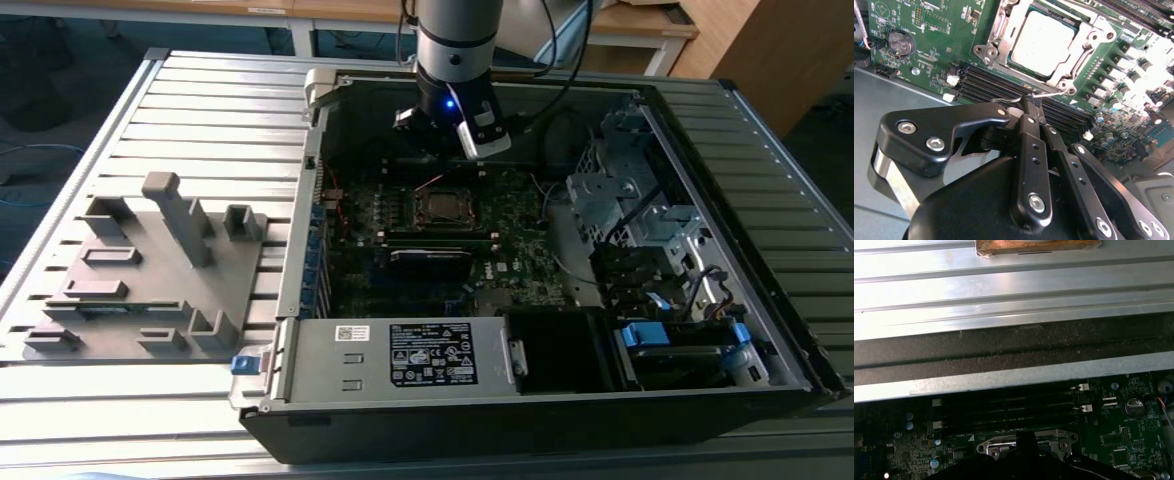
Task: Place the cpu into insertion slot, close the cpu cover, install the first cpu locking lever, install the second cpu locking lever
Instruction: 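Install the first cpu locking lever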
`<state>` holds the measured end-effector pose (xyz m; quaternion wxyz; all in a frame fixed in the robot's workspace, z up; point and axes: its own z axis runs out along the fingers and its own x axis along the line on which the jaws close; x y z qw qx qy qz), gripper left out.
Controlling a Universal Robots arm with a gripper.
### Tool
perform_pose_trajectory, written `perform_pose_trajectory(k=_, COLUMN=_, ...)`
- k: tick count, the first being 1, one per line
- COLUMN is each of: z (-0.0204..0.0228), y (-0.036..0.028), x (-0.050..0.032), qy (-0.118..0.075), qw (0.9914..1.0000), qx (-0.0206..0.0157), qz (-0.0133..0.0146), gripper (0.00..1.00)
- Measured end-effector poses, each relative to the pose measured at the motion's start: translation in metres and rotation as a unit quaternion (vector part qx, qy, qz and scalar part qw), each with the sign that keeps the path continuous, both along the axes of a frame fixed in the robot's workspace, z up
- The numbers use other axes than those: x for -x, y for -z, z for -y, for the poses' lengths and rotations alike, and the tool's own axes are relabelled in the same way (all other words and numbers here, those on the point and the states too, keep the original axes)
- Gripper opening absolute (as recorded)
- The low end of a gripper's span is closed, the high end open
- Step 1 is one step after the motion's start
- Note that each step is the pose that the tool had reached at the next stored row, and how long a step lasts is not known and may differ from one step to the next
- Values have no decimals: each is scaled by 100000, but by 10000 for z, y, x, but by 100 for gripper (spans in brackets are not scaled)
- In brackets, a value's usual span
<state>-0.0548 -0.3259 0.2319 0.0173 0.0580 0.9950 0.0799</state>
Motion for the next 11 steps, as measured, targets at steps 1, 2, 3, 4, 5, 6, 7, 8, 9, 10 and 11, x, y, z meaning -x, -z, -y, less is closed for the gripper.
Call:
perform_pose_trajectory(k=1, z=0, y=0, x=0, qy=20, qw=100000, qx=12, qz=0, gripper=11)
perform_pose_trajectory(k=2, z=0, y=1, x=0, qy=113, qw=100000, qx=20, qz=2, gripper=11)
perform_pose_trajectory(k=3, z=0, y=1, x=0, qy=259, qw=100000, qx=26, qz=-2, gripper=11)
perform_pose_trajectory(k=4, z=0, y=2, x=0, qy=404, qw=99999, qx=36, qz=-5, gripper=11)
perform_pose_trajectory(k=5, z=0, y=2, x=0, qy=561, qw=99998, qx=45, qz=-5, gripper=11)
perform_pose_trajectory(k=6, z=0, y=3, x=0, qy=721, qw=99997, qx=56, qz=-1, gripper=11)
perform_pose_trajectory(k=7, z=0, y=4, x=0, qy=929, qw=99996, qx=69, qz=1, gripper=11)
perform_pose_trajectory(k=8, z=0, y=4, x=0, qy=1153, qw=99993, qx=83, qz=-1, gripper=11)
perform_pose_trajectory(k=9, z=0, y=5, x=0, qy=1415, qw=99990, qx=89, qz=-1, gripper=11)
perform_pose_trajectory(k=10, z=0, y=6, x=0, qy=1669, qw=99986, qx=92, qz=-2, gripper=11)
perform_pose_trajectory(k=11, z=0, y=7, x=0, qy=1927, qw=99981, qx=92, qz=-2, gripper=11)
